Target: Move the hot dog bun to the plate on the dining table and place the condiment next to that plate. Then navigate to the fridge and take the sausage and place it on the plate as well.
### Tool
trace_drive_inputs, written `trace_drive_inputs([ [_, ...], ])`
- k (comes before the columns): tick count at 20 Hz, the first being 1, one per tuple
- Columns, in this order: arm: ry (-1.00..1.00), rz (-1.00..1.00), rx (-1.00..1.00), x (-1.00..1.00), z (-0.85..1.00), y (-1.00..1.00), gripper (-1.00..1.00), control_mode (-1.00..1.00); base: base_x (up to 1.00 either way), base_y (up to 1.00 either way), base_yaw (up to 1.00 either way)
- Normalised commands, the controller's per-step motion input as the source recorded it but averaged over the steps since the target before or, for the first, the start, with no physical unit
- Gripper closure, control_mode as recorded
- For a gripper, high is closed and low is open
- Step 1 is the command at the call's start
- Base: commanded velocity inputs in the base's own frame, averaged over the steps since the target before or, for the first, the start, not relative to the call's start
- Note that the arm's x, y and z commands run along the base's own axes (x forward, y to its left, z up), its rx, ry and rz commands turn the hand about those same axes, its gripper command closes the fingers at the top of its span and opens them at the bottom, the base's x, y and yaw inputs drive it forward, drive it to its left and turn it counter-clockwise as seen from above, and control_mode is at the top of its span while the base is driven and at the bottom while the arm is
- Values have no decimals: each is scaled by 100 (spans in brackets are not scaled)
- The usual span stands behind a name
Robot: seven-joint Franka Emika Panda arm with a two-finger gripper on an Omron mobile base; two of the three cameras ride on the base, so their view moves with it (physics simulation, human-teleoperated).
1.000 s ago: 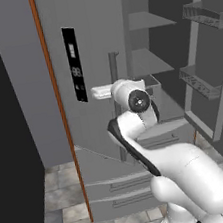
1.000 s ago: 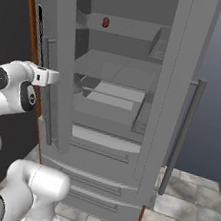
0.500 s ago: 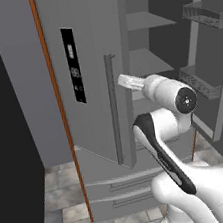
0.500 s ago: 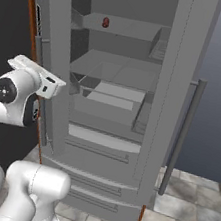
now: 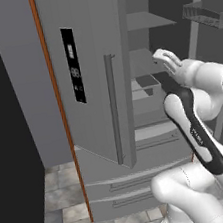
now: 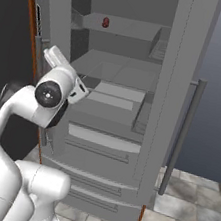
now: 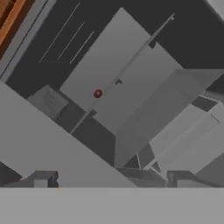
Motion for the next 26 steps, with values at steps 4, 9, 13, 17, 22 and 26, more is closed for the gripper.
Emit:
trace_drive_inputs([
  [4, 9, 12, 42, 76, 0, -21, -100, -100, 0, 0, 0],
  [9, 14, 7, 18, 82, -10, 18, -100, -100, 0, 0, 0],
  [13, 9, 4, 5, 69, -13, 33, -100, -100, 0, 0, 0],
  [17, 9, 5, 7, 64, -7, 28, -100, -100, 0, 0, 0],
  [22, 6, 7, 8, 51, -8, 27, -100, -100, 0, 0, 0],
  [26, 0, 14, 5, 7, -10, 47, -100, -100, 0, 0, 0],
])
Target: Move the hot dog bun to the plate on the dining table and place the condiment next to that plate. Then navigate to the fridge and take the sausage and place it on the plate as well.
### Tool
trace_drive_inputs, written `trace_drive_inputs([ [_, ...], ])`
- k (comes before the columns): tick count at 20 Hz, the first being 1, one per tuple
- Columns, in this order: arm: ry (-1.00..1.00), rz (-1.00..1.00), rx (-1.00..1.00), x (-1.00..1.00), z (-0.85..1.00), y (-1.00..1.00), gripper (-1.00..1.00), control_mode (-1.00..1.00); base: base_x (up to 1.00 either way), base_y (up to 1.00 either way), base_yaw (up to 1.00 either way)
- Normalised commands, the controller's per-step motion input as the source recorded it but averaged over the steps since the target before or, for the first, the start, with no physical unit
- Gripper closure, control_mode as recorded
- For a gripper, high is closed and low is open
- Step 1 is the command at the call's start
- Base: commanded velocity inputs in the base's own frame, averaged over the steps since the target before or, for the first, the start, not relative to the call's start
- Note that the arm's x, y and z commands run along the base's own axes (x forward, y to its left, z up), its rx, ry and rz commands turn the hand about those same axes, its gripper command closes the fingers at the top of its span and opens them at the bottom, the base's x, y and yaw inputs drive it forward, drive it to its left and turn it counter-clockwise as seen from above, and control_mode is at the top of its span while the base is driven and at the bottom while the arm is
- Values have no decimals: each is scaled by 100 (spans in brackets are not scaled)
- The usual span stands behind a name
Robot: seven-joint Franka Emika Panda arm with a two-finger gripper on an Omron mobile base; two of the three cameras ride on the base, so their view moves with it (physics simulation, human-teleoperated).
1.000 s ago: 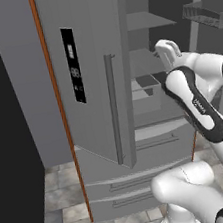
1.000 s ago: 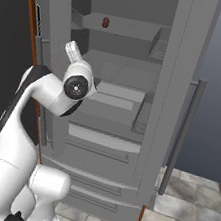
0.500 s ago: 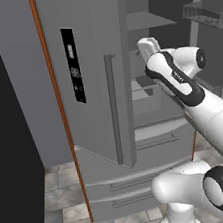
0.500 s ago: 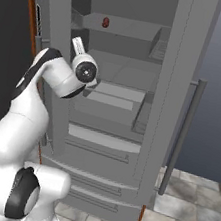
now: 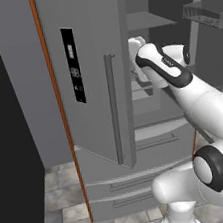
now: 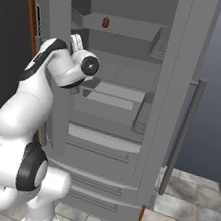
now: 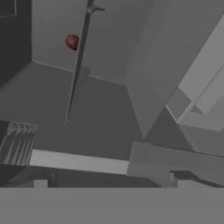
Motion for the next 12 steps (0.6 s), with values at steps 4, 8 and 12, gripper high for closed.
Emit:
trace_drive_inputs([
  [4, -4, 20, 0, -21, -8, 65, -100, -100, 0, 0, 0],
  [8, -4, 19, 0, -23, -1, 71, -100, -100, 0, 0, 0],
  [12, 0, 19, 0, -16, 0, 74, -100, -100, 0, 0, 0],
])
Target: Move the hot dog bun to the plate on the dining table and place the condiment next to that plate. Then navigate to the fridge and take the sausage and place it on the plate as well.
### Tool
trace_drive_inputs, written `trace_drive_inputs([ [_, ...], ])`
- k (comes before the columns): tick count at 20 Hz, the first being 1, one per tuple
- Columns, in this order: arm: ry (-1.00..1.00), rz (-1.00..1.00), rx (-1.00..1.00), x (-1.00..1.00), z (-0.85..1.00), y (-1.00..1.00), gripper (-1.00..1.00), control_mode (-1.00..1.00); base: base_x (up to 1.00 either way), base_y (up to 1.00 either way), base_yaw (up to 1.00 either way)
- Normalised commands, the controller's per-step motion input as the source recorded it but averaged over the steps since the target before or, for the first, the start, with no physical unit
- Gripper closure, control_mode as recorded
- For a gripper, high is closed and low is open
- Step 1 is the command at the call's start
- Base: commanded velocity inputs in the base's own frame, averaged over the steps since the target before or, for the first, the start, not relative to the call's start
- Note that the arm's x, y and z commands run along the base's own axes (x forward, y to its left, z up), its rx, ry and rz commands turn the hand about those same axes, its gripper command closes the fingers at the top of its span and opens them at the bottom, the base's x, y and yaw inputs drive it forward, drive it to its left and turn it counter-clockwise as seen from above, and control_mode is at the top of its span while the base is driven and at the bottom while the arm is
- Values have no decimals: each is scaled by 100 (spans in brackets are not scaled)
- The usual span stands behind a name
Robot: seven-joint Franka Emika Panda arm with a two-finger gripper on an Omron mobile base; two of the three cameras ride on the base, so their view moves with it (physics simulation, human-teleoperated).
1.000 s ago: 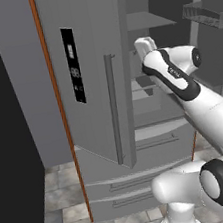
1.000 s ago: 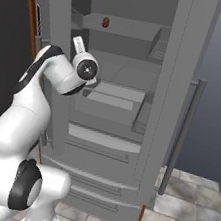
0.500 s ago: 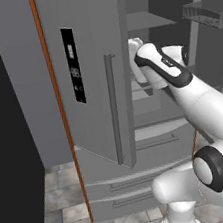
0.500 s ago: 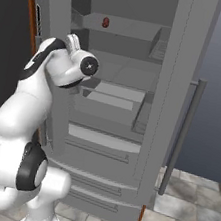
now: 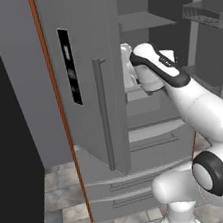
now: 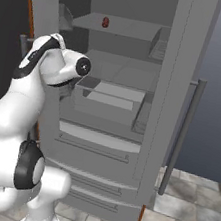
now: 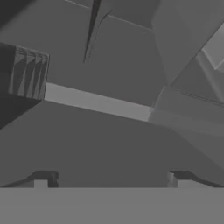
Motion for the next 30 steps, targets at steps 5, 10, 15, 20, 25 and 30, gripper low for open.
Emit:
trace_drive_inputs([
  [5, 0, 20, 0, -23, 0, 80, -100, -100, 0, 0, 0],
  [10, -6, 20, 0, -37, 0, 81, -100, -100, 0, 0, 0],
  [15, -12, 18, 0, -46, 0, 82, -100, -100, 0, 0, 0],
  [20, -19, 15, 0, -49, 0, 76, -100, -100, 0, 0, 0],
  [25, -24, 11, 0, -48, 0, 62, -100, -100, 0, 0, 0],
  [30, -8, 1, 0, -12, -2, 10, -100, -100, 0, 0, 0],
])
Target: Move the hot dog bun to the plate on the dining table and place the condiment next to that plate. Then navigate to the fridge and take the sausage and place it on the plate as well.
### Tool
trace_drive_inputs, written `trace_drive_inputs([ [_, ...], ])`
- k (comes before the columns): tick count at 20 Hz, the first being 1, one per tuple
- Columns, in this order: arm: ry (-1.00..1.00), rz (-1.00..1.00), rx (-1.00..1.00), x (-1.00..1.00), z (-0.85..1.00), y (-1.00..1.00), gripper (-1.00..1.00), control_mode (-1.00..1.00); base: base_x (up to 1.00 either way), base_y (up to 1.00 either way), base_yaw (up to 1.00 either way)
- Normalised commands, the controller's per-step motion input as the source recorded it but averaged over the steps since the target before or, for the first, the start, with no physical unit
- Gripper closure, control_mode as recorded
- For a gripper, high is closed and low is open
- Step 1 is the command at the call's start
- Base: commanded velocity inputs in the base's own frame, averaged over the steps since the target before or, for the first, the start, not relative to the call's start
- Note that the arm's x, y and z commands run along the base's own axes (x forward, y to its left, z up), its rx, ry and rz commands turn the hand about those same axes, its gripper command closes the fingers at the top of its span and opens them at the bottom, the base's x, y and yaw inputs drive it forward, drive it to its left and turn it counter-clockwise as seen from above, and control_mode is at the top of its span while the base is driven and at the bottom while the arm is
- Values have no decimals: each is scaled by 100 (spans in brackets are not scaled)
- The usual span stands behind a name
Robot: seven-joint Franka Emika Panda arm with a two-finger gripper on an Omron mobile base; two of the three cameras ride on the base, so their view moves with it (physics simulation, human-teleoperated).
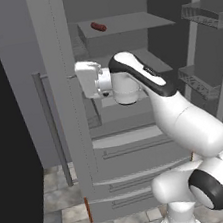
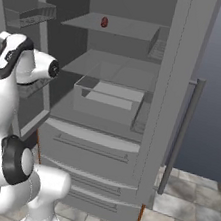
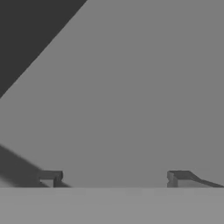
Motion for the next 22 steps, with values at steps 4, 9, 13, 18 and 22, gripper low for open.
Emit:
trace_drive_inputs([
  [4, -3, -1, -2, -19, 0, -23, -100, -100, 0, 0, 0],
  [9, -10, -7, 0, -46, 28, -58, -100, -100, 0, 0, 0],
  [13, -3, -10, 0, -51, 43, -63, -100, -100, 0, 0, 0],
  [18, 0, -13, -5, -55, 42, -54, -100, -100, 0, 0, 0],
  [22, 0, -19, -17, -61, 41, -44, -100, -100, 0, 0, 0],
])
